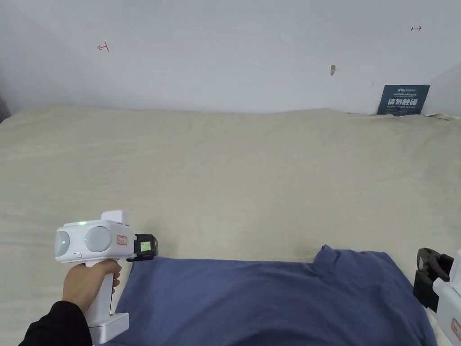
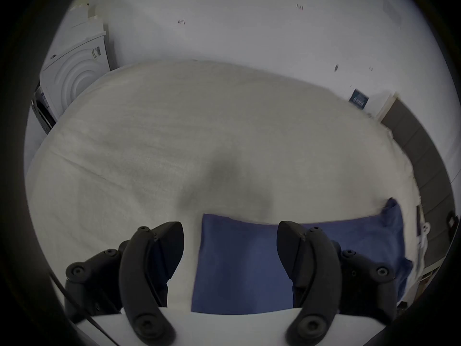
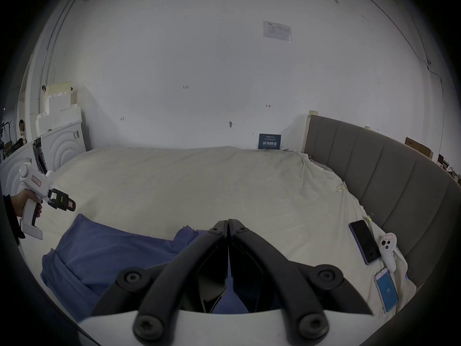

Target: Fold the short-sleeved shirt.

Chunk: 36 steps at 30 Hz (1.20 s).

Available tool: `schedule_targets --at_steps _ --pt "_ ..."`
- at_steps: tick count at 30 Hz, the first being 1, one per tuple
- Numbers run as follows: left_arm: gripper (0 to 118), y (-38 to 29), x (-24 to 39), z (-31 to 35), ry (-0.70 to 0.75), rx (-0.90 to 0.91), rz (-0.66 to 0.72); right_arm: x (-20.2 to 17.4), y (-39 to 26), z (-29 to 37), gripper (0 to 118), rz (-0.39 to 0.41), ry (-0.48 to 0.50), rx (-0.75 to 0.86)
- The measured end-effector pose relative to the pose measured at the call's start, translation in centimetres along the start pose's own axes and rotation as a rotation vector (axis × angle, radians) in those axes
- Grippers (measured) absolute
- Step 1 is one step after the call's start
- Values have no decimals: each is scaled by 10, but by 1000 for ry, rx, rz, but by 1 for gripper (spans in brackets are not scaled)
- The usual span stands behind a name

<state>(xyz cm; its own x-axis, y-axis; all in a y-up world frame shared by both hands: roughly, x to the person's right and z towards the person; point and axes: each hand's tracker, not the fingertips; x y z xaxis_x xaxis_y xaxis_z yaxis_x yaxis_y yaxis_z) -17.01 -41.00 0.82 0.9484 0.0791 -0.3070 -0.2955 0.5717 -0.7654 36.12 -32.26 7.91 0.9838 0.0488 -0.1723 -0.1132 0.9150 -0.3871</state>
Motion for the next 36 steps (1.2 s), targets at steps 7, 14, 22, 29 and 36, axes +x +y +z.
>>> schedule_targets --at_steps 7,14,22,29,36 --pt "65 -1 -2 -60 76 -88 -20 17 -15 -26 0 -6 -24 -46" --pt "3 -12 12 -55 14 -57 -84 33 -20 -57 0 -35 -14 -123" --pt "0 -19 16 7 -92 75 -125 51 -21 -151 31 -63 5 -353" --pt "0 -17 12 44 -110 108 -136 44 -37 -220 85 -26 -17 -548" --pt "0 -19 9 43 -100 94 -119 41 -49 -228 20 -73 -6 -609"
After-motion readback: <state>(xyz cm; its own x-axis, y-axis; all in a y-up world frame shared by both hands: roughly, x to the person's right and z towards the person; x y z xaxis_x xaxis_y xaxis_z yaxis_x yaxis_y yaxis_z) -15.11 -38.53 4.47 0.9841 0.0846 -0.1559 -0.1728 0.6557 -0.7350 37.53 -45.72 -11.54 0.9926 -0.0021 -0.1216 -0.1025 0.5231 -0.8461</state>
